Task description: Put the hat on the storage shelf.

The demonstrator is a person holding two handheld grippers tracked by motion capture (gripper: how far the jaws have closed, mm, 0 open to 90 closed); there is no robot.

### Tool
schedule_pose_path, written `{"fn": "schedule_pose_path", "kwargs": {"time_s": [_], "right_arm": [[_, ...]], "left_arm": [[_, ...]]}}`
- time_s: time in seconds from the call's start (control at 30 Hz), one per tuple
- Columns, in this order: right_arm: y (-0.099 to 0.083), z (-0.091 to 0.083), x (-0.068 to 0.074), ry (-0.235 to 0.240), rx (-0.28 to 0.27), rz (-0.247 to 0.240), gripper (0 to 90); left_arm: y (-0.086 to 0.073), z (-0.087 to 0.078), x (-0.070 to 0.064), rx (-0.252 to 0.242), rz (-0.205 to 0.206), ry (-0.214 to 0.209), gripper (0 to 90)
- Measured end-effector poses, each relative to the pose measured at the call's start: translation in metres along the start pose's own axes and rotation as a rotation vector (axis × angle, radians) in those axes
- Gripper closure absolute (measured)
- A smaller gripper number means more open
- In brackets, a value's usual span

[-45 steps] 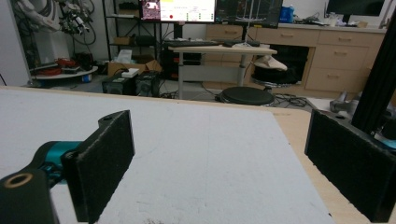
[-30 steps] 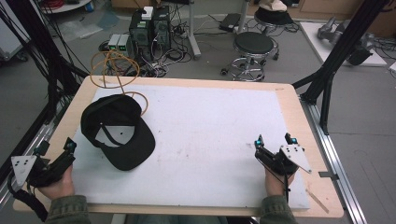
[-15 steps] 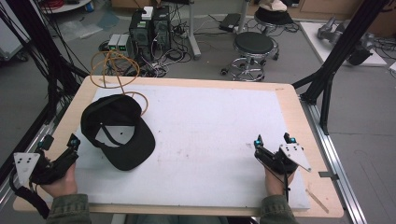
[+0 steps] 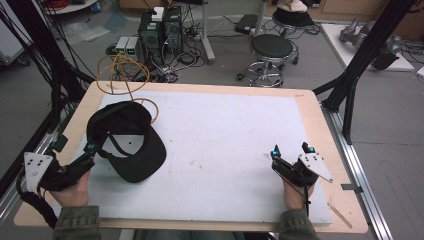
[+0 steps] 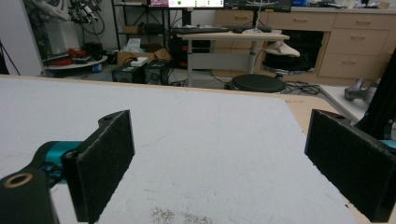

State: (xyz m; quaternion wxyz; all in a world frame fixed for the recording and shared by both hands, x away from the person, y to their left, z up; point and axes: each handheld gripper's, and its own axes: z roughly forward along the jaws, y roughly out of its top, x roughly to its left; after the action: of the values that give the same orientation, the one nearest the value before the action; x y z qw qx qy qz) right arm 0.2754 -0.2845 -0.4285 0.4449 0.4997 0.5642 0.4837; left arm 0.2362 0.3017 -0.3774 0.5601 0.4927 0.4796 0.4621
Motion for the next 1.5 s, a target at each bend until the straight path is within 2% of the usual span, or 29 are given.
{"fn": "schedule_pose_path", "kwargs": {"time_s": [0.1,0.33,0.63,0.8,1.07,1.13,1.17,1.2,1.23,1.27,1.37,1.5], "right_arm": [[0.000,0.000,0.000,0.005,0.004,0.001,7.2],[0.000,0.000,0.000,0.015,0.000,0.002,7.2],[0.000,0.000,0.001,0.025,0.008,-0.005,7.2],[0.000,0.000,0.000,0.021,0.006,-0.005,7.1],[0.000,-0.001,0.000,0.025,0.005,-0.006,7.2],[0.000,0.000,0.000,0.024,0.005,-0.007,7.2],[0.000,0.000,0.000,0.024,0.005,-0.007,7.2],[0.000,0.000,0.000,0.023,0.005,-0.008,7.2],[0.000,0.000,0.000,0.023,0.005,-0.008,7.2],[0.000,0.000,0.000,0.023,0.005,-0.008,7.2],[0.000,0.000,0.000,0.023,0.006,-0.008,7.2],[0.000,0.000,0.000,0.023,0.009,-0.010,7.2]], "left_arm": [[0.006,0.009,-0.004,0.033,0.012,-0.008,18.4],[0.022,0.039,-0.010,0.153,0.049,0.020,16.5],[0.024,0.068,-0.009,0.282,0.102,0.035,21.2],[0.017,0.076,-0.008,0.341,0.081,0.032,22.6],[0.014,0.080,-0.005,0.378,0.081,0.068,27.3],[0.013,0.080,-0.005,0.400,0.084,0.072,46.9],[0.013,0.080,-0.005,0.414,0.083,0.074,46.9],[0.013,0.080,-0.004,0.427,0.072,0.067,76.6],[0.013,0.080,-0.004,0.439,0.066,0.066,76.6],[0.013,0.080,-0.005,0.446,0.071,0.079,86.6],[0.013,0.079,-0.008,0.446,0.102,0.095,87.9],[0.014,0.078,-0.009,0.429,0.100,0.082,88.0]]}}
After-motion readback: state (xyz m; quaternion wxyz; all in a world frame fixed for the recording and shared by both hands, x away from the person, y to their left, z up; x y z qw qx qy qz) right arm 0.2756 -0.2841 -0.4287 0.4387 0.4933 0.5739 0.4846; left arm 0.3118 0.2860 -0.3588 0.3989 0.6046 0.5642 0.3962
